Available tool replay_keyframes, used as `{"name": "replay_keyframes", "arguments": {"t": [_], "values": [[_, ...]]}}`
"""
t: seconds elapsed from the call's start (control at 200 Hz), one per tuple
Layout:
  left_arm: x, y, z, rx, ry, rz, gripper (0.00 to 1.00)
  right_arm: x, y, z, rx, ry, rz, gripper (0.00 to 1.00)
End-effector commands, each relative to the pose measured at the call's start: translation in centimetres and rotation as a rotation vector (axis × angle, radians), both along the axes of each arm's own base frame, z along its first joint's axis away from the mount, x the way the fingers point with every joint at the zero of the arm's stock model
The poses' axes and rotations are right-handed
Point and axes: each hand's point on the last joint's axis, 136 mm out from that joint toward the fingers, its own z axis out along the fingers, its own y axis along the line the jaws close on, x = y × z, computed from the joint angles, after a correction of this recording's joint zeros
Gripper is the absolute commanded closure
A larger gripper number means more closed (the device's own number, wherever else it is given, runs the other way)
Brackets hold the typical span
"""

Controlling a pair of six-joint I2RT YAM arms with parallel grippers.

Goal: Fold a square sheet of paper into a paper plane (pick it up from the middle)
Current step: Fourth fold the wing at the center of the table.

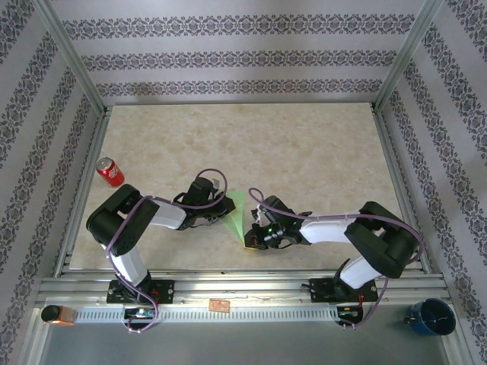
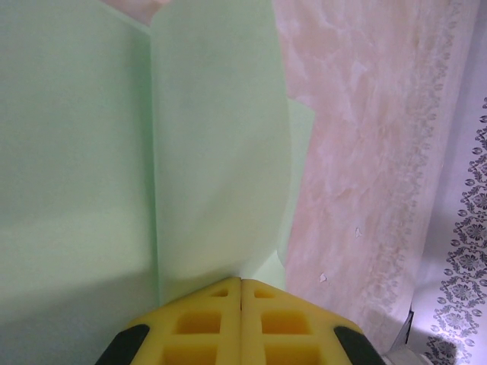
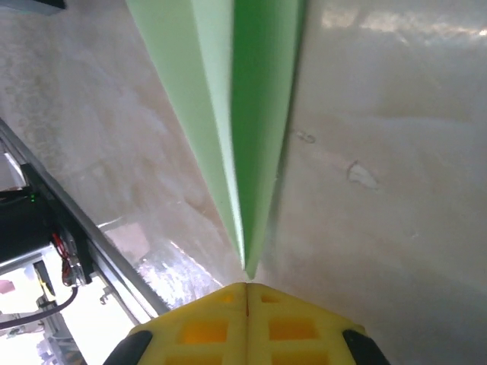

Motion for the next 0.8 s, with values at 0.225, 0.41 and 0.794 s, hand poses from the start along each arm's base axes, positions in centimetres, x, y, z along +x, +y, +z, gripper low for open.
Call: {"name": "replay_keyframes", "arguments": {"t": [0.225,0.41,0.794], "values": [[-2.1,2.9,-3.9,0.1,0.101,0.098,0.97,4.9,0.6,4.9,0.097,-0.074,-0.096,0.98],[-2.5,4.0,-4.2,0.109,0.103,0.163,0.98,6.4,2.5,4.9,0.095,-0.09,-0.101,0.98],[-2.7,4.4,-3.8,0.121,0.093,0.189,0.98,7.6,4.7,2.8,0.07,-0.052,-0.071,0.98]]}}
